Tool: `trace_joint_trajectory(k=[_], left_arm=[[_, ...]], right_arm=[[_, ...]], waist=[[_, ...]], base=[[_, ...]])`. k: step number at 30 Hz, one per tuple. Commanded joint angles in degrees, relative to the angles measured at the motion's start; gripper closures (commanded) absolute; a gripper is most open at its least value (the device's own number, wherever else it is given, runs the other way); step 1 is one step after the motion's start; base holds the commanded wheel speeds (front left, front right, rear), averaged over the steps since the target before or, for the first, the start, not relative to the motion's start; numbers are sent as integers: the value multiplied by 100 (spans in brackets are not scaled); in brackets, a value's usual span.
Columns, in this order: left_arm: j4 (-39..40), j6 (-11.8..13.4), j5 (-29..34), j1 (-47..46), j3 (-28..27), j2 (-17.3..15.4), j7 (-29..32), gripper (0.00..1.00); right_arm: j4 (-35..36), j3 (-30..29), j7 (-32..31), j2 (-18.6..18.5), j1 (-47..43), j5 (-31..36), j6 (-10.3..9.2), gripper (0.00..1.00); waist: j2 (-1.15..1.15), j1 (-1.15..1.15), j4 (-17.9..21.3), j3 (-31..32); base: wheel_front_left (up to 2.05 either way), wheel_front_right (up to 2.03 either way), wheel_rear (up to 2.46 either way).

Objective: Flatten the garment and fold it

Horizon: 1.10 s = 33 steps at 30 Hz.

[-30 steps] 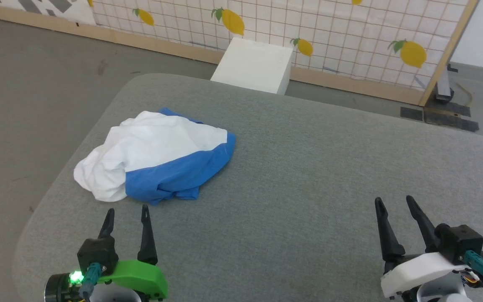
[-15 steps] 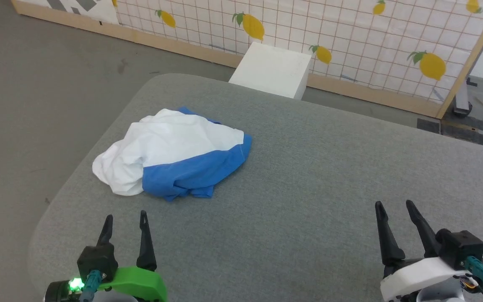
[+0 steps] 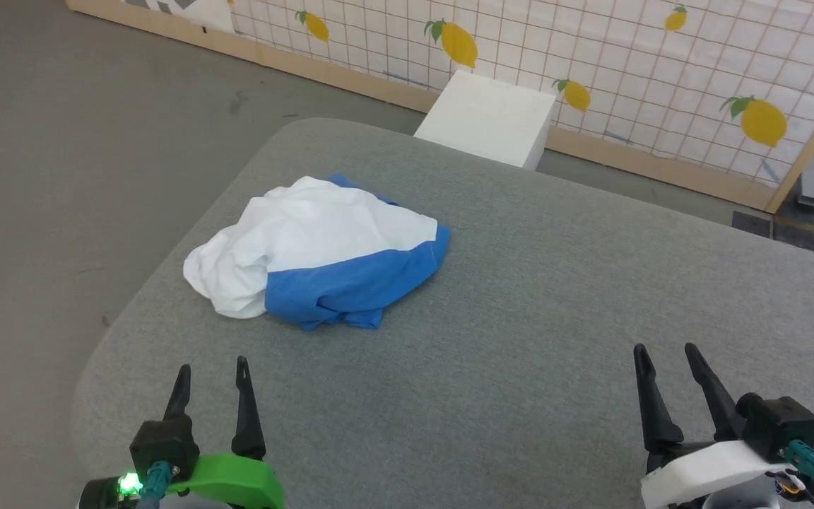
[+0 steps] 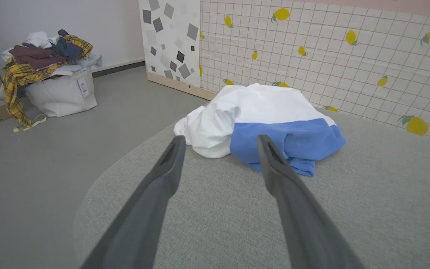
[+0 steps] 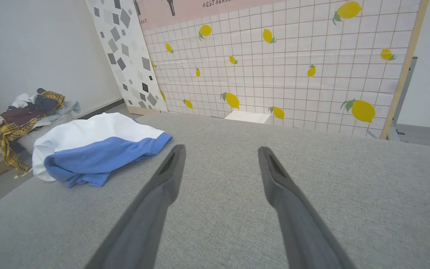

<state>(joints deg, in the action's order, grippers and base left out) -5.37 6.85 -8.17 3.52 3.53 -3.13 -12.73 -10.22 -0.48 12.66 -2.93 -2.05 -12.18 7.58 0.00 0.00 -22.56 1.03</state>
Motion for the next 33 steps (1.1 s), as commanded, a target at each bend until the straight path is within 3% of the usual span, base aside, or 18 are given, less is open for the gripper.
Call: trace_joint_trajectory(k=[1, 14, 27, 33], left_arm=[[-37, 62, -15, 108, 22, 22, -60, 0], [-135, 174, -137, 150, 120, 25, -224, 0], [-148, 197, -140, 156, 127, 25, -227, 0], [-264, -6, -199, -283, 98, -104, -227, 0]], right_arm=[[-47, 5, 66, 4, -67, -63, -8, 0], [-245, 24, 231, 5, -69, -197, -9, 0], [-279, 37, 234, 5, -73, -175, -9, 0], [-259, 9, 234, 5, -64, -151, -9, 0]], waist=[[0, 0, -52, -4], [0, 0, -336, -5], [0, 0, -337, -13], [0, 0, -337, -80]], base=[[0, 0, 0], [0, 0, 0], [0, 0, 0], [0, 0, 0]])
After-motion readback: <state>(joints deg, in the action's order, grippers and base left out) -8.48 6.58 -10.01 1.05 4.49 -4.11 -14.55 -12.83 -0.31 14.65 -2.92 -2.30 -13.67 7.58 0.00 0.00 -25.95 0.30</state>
